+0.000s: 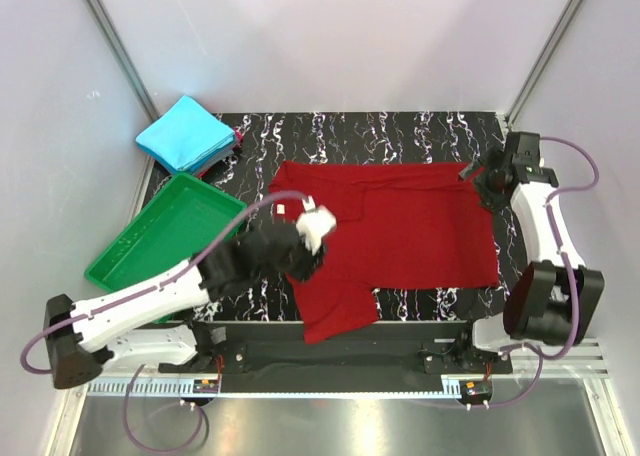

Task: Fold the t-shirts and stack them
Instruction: Fold the tshirt

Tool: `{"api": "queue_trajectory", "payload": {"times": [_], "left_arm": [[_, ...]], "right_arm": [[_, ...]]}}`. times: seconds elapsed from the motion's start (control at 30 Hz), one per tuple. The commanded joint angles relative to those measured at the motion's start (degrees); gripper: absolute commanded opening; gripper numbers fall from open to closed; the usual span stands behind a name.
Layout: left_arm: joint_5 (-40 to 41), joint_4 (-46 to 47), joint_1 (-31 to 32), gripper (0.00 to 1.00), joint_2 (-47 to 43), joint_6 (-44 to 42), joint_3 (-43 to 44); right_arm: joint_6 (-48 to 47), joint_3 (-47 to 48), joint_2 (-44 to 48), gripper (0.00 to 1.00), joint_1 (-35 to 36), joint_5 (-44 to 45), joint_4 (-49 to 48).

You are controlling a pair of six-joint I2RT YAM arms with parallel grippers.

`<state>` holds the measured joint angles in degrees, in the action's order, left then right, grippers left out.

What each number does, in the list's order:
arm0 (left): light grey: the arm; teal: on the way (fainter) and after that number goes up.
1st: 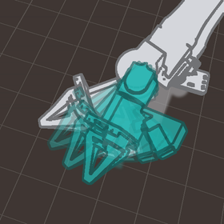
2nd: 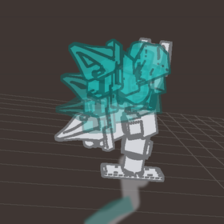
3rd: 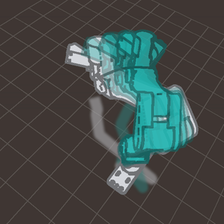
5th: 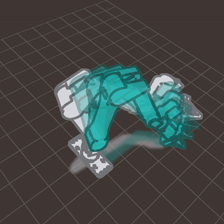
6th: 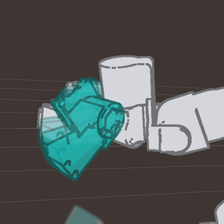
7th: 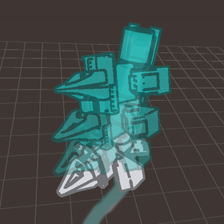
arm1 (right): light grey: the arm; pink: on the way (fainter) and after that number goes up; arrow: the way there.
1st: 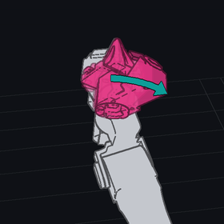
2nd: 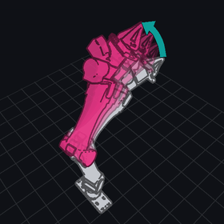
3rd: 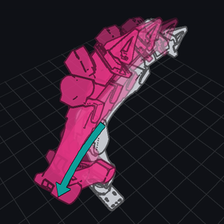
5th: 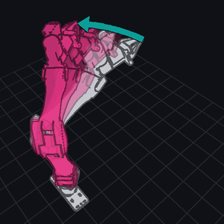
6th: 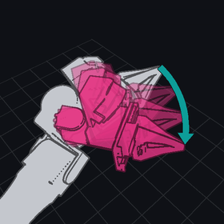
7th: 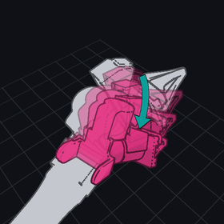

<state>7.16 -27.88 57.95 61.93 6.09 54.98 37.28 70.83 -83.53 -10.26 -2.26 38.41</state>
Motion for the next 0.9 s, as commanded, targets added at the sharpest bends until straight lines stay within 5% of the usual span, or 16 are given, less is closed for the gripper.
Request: {"api": "queue_trajectory", "payload": {"times": [0.0, 0.13, 0.3, 0.87], "left_arm": [[3.91, 2.30, 7.50, 0.44, -5.24, 3.92, -7.76], [8.48, 5.19, 19.97, 0.43, -7.52, 8.14, -16.21], [8.22, 7.49, 27.38, 0.42, -3.85, 8.50, -18.86], [6.56, 4.94, 29.32, 0.40, 11.80, 16.58, -13.24]], "right_arm": [[0.78, -4.55, 7.22, 0.83, -0.20, -6.34, -4.83], [0.17, -8.51, 10.04, 0.83, -0.20, -8.54, -6.42], [-0.89, -11.76, 11.10, 0.83, -0.20, -10.39, -8.09], [-2.47, -11.76, 10.50, 0.83, -0.20, -11.10, -9.06]]}}
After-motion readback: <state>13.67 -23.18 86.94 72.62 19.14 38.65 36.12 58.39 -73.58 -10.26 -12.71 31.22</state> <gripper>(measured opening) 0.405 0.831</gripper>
